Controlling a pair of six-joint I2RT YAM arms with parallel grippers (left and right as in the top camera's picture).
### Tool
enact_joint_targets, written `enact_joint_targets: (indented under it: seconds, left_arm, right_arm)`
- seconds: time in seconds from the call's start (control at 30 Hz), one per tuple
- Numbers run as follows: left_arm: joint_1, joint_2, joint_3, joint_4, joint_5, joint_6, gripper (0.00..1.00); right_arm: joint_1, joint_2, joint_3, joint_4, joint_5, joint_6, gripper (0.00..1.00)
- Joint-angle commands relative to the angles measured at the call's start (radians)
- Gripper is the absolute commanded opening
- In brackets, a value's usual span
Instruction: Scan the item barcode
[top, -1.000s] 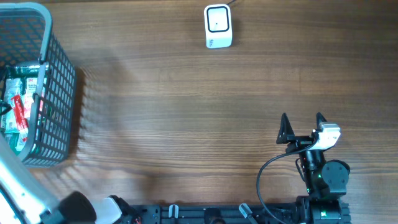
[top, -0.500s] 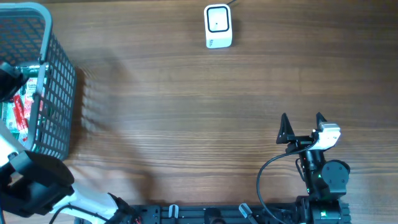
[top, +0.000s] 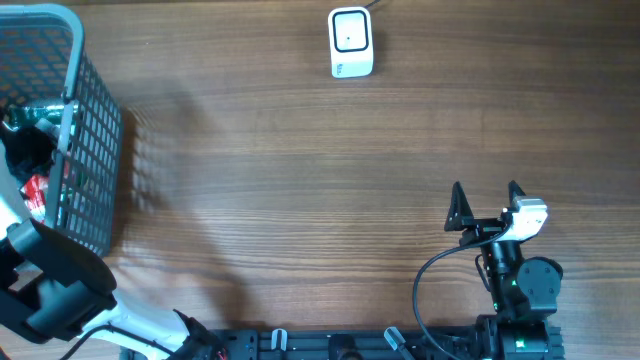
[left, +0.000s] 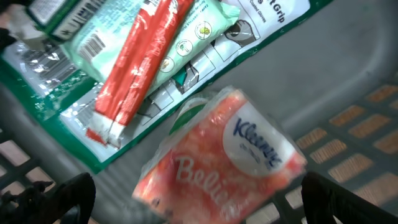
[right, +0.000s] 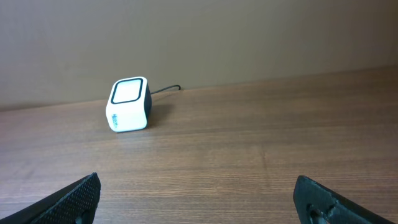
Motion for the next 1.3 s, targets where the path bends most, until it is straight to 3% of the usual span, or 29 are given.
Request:
enact_joint_targets:
  seconds: [0.0,0.43,0.67,0.77,0.83,1.0,1.17,1.27]
  left_arm:
    - [0.004,0.008,-0.072,0.059,0.032,0.016,1.0]
    - [0.004,0.009,-0.119,0.126,0.095,0.015,1.0]
    - [0.005,0.01,-0.227,0.249,0.088,0.015,1.0]
    - [0.004,0.01,-0.227,0.253,0.092,0.015,0.94]
    - [0.004,0.01,-0.227,0.256,0.096,0.015,0.84]
    - [0.004,0.014,-0.228,0.256,0.095,0.015,0.8]
    - [0.004,0.013,-0.227,0.252,0.096,0.015,0.45]
    - [0.005,-0.018,-0.203,0.243,0.096,0.015,0.43]
  right_arm:
    - [-0.005,-0.002,-0.001,0.003,0.01,0.018,1.0]
    - [-0.005,-0.002,-0.001,0.003,0.01,0.019,1.0]
    - [-0.005,-0.002,-0.001,0.003,0.01,0.018,1.0]
    - [-0.005,-0.002,-0.001,0.003,0.01,0.018,1.0]
    - [-0.005,-0.002,-0.001,0.003,0.01,0.018,1.0]
    - [-0.005,-0.002,-0.001,0.003,0.01,0.018,1.0]
    - [-0.005,-0.002,-0.001,0.003,0.01,0.018,1.0]
    - [-0.005,-0.002,-0.001,0.003,0.01,0.018,1.0]
